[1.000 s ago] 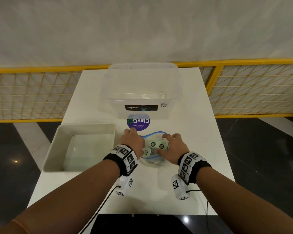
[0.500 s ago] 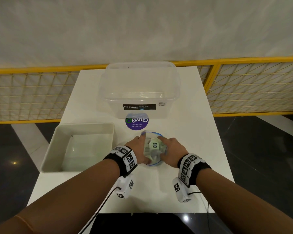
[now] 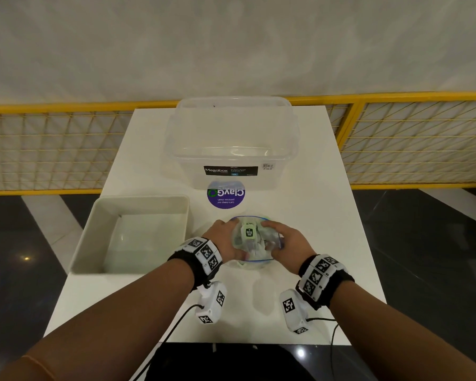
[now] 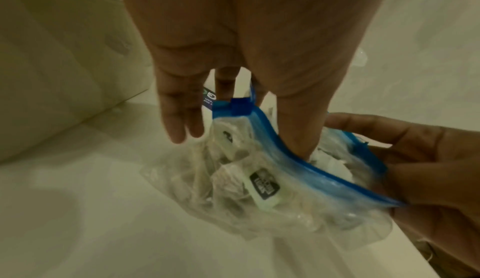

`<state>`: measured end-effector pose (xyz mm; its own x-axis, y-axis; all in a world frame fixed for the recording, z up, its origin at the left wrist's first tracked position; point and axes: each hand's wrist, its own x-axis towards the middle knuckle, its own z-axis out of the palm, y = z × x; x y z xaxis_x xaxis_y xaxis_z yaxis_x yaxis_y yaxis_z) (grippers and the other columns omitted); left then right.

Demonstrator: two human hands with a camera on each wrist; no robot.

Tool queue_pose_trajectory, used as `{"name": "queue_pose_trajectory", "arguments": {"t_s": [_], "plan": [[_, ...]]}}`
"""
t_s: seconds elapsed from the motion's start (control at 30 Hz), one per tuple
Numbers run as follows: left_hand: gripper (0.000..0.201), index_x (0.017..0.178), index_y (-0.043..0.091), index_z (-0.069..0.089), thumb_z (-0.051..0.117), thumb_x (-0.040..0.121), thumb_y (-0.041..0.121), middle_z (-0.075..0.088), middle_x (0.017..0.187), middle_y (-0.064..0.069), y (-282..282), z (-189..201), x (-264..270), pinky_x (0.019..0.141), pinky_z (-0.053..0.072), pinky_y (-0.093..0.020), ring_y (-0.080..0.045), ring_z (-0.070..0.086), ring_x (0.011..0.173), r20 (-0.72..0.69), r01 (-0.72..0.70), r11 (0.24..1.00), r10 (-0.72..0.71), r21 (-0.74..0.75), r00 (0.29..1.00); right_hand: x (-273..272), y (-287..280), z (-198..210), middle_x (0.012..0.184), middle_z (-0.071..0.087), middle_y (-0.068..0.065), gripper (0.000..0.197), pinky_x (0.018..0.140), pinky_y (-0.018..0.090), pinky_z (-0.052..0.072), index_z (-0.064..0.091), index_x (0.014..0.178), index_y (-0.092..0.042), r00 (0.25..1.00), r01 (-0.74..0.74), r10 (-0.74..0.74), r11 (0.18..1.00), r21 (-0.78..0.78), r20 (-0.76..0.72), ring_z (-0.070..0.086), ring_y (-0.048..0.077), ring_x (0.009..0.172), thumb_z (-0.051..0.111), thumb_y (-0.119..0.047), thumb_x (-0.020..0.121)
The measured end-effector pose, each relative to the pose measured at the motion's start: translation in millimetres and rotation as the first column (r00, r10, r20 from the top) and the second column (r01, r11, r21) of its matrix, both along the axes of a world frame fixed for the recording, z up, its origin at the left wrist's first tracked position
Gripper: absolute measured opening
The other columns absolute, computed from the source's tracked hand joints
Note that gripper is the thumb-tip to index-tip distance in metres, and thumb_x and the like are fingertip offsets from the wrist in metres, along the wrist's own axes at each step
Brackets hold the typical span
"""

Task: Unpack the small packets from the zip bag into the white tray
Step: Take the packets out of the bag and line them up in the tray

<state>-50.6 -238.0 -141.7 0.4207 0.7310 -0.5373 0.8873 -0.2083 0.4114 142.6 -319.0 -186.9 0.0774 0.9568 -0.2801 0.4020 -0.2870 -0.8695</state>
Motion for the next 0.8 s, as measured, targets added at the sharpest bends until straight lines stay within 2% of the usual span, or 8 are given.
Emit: {"name": "queue_pose_trajectory", "arguments": {"t_s": [0.03, 0.13, 0.27, 0.33, 0.43, 0.63, 0.7, 0.8], "plan": [[0.093, 0.142, 0.033, 0.027, 0.077, 0.066, 0.054, 0.044, 0.122, -0.01, -1.2, -0.7, 0.7, 0.096, 0.046, -0.04, -0.032, 0.053, 0.113, -0.027, 0.0, 1.0, 0.0, -0.003, 1.0, -0.9, -0.8, 0.3, 0.125, 0.063, 0.002, 0.068, 0.072, 0.01, 0.046, 0.06, 0.119, -0.036, 0.999, 0.025, -0.025, 1.0, 0.006, -0.04, 0.062, 0.017, 0.097, 0.054, 0.013, 0.072], [0.091, 0.14, 0.04, 0.026, 0.071, 0.064, 0.062, 0.044, 0.113, -0.01, -2.9, 0.6, 3.9, 0.09, 0.049, -0.042, -0.036, 0.057, 0.104, -0.079, 0.012, 1.0, -0.014, -0.024, 0.997, -1.8, -2.1, -2.0, 0.126, 0.062, 0.001, 0.067, 0.092, 0.031, 0.053, 0.058, 0.117, -0.042, 0.998, 0.054, -0.054, 0.999, -0.004, -0.043, 0.063, 0.022, 0.108, 0.052, 0.012, 0.076], [0.088, 0.146, 0.029, 0.029, 0.076, 0.071, 0.028, 0.056, 0.128, -0.012, -0.5, -4.4, 11.2, 0.089, 0.05, -0.033, -0.032, 0.057, 0.113, -0.067, -0.007, 1.0, 0.005, -0.026, 0.998, -5.4, -4.1, -5.3, 0.146, 0.042, 0.007, 0.076, 0.112, 0.037, 0.036, 0.033, 0.148, -0.025, 0.971, -0.089, 0.111, 0.99, -0.11, 0.214, 0.044, 0.023, 0.132, 0.062, -0.005, 0.08], [0.082, 0.146, 0.025, 0.032, 0.073, 0.076, 0.018, 0.058, 0.128, -0.008, -0.3, -6.2, 12.9, 0.091, 0.047, -0.029, -0.029, 0.057, 0.115, -0.028, -0.011, 1.0, 0.011, -0.019, 1.0, -8.6, -2.1, -6.3, 0.143, 0.044, 0.009, 0.084, 0.11, 0.038, 0.038, 0.024, 0.152, -0.025, 0.965, -0.114, 0.138, 0.986, -0.118, 0.223, 0.044, 0.026, 0.131, 0.068, -0.014, 0.081], [0.075, 0.142, 0.024, 0.036, 0.074, 0.077, 0.022, 0.056, 0.13, -0.006, -0.2, -11.4, 8.9, 0.093, 0.044, -0.028, -0.028, 0.056, 0.116, -0.033, -0.018, 1.0, 0.018, 0.002, 0.999, -10.1, 6.0, -7.7, 0.133, 0.049, 0.012, 0.09, 0.104, 0.037, 0.042, 0.02, 0.152, -0.029, 0.943, -0.146, 0.175, 0.982, -0.12, 0.283, 0.05, 0.029, 0.123, 0.07, -0.019, 0.078], [0.07, 0.127, 0.029, 0.048, 0.083, 0.066, 0.038, 0.041, 0.121, -0.009, -0.3, -6.2, 6.3, 0.093, 0.045, -0.039, -0.032, 0.049, 0.111, -0.23, 0.076, 0.987, -0.042, 0.14, 0.972, -16.8, 18.2, -1.0, 0.128, 0.05, 0.012, 0.089, 0.102, 0.037, 0.044, 0.031, 0.145, -0.02, 0.941, -0.162, 0.203, 0.973, -0.165, 0.272, 0.053, 0.029, 0.119, 0.078, -0.029, 0.07], [0.065, 0.124, 0.027, 0.053, 0.084, 0.067, 0.031, 0.044, 0.12, -0.008, 4.4, -1.7, 7.8, 0.09, 0.046, -0.036, -0.03, 0.054, 0.109, -0.198, 0.07, 0.985, -0.038, 0.157, 0.979, -17.3, 20.6, 1.0, 0.125, 0.051, 0.012, 0.092, 0.099, 0.039, 0.047, 0.033, 0.143, -0.018, 0.947, -0.141, 0.179, 0.977, -0.157, 0.265, 0.054, 0.029, 0.115, 0.08, -0.034, 0.066], [0.07, 0.128, 0.026, 0.051, 0.085, 0.067, 0.026, 0.053, 0.121, -0.006, 11.7, 0.6, 6.8, 0.089, 0.046, -0.032, -0.026, 0.057, 0.109, -0.121, 0.051, 0.99, -0.035, 0.129, 0.992, -17.4, 23.5, 2.9, 0.126, 0.052, 0.012, 0.085, 0.1, 0.037, 0.044, 0.032, 0.143, -0.015, 0.958, -0.091, 0.12, 0.989, -0.119, 0.261, 0.05, 0.028, 0.117, 0.077, -0.029, 0.072]]}}
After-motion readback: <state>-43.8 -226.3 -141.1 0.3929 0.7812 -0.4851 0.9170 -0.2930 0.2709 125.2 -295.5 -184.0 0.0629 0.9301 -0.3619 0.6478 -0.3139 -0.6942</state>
